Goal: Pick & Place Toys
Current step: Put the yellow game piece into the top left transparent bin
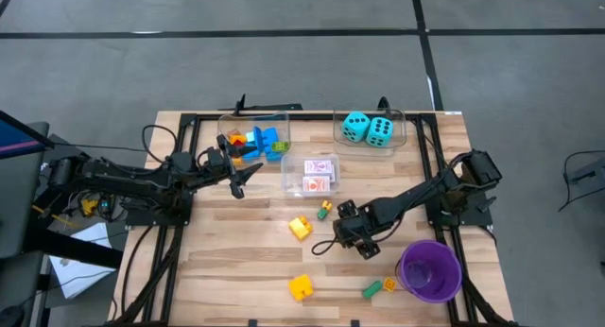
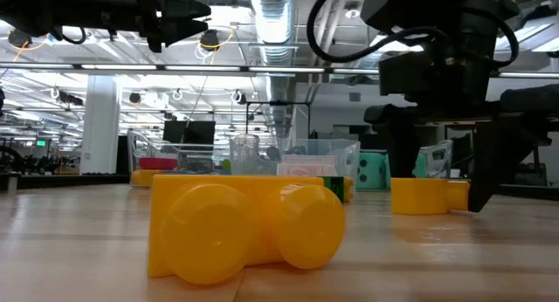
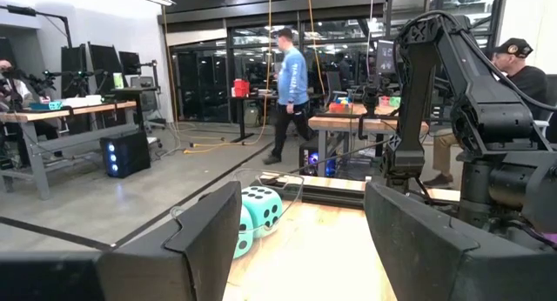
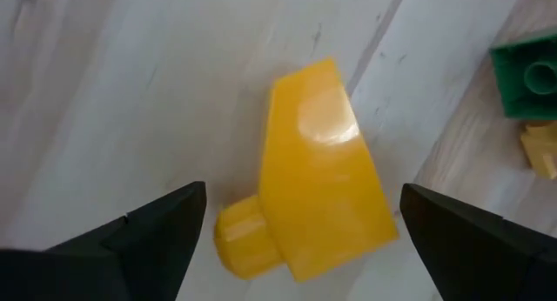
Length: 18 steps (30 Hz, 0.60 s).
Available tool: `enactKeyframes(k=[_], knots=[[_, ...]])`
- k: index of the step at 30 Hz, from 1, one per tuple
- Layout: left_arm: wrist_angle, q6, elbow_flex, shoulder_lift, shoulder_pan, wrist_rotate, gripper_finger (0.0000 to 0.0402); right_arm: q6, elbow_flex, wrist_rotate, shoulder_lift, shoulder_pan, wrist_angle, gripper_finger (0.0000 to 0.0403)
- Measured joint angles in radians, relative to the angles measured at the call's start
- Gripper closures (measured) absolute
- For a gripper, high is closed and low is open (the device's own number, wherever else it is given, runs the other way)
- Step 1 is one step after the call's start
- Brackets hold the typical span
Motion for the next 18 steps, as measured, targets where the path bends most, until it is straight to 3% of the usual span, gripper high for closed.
enactKeyframes(k=[9,18], knots=[[-0.002,0.000,0.000,0.000,0.000,0.000,0.0165,-0.182,0.000,-0.002,0.000,0.000,-0.014,0.0063],[-0.002,0.000,0.000,0.000,0.000,0.000,0.0165,-0.193,0.000,-0.004,0.000,0.000,-0.013,0.0085]])
